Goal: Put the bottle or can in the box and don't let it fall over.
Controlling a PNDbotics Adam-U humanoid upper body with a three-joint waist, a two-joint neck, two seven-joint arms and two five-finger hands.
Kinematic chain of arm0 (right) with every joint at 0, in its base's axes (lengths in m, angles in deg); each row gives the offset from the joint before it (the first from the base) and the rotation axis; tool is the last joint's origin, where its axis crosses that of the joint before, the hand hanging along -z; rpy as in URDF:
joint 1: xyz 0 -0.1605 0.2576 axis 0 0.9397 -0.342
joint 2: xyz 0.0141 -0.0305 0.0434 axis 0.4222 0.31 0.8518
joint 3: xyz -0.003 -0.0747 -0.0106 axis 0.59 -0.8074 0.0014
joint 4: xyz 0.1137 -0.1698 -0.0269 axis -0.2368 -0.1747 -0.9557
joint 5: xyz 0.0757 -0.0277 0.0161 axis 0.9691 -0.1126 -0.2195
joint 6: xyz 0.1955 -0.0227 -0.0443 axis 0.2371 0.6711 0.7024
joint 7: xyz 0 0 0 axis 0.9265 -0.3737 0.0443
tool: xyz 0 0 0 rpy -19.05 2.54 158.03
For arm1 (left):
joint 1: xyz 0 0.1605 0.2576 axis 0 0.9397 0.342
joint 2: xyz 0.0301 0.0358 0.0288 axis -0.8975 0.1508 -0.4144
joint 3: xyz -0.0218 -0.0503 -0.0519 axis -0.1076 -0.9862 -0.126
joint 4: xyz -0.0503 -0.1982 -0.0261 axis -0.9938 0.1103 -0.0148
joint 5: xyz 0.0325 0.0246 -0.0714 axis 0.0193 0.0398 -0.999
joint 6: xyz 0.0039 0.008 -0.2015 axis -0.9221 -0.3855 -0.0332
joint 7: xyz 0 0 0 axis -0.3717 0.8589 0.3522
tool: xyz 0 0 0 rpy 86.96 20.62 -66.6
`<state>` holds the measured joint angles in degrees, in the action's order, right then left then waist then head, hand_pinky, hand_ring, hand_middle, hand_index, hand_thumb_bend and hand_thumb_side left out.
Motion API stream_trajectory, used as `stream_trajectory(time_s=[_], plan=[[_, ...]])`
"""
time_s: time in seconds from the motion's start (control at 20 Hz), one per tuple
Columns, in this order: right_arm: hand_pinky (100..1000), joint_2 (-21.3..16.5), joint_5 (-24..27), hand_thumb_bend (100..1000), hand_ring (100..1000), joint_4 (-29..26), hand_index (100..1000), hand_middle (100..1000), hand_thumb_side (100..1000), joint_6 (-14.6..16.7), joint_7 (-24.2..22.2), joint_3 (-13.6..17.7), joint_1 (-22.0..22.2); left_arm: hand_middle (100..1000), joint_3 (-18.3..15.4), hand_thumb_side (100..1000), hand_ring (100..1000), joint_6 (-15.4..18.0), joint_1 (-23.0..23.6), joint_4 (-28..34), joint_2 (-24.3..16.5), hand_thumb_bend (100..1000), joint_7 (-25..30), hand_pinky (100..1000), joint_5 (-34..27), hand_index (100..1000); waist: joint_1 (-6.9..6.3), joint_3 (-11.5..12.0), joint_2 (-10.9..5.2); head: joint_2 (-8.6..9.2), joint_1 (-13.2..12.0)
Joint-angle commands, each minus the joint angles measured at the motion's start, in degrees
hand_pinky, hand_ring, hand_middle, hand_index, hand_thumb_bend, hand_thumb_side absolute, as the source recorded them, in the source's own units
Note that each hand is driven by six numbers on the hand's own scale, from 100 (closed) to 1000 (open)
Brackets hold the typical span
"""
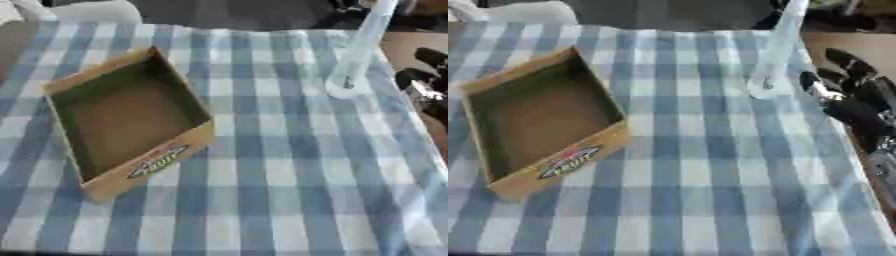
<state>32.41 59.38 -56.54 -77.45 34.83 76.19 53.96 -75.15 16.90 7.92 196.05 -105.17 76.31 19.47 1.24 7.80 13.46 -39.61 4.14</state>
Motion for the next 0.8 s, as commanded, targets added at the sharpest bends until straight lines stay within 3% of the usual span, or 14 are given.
stream_trajectory(time_s=[0.05,0.8], plan=[[918,-0.9,0.1,285,952,-1.0,920,1000,213,0.0,0.0,0.5,-0.5,719,-0.5,566,1000,0.0,-0.7,0.9,-0.9,100,0.1,885,0.2,684,-0.03,0.0,-0.96,0.65,-0.1],[929,-2.3,0.6,292,968,0.6,924,1000,218,0.1,0.1,0.5,-1.9,721,-0.4,566,1000,0.0,-0.7,1.0,-0.8,100,0.2,884,0.2,684,-0.14,0.1,-0.86,0.8,0.2]])
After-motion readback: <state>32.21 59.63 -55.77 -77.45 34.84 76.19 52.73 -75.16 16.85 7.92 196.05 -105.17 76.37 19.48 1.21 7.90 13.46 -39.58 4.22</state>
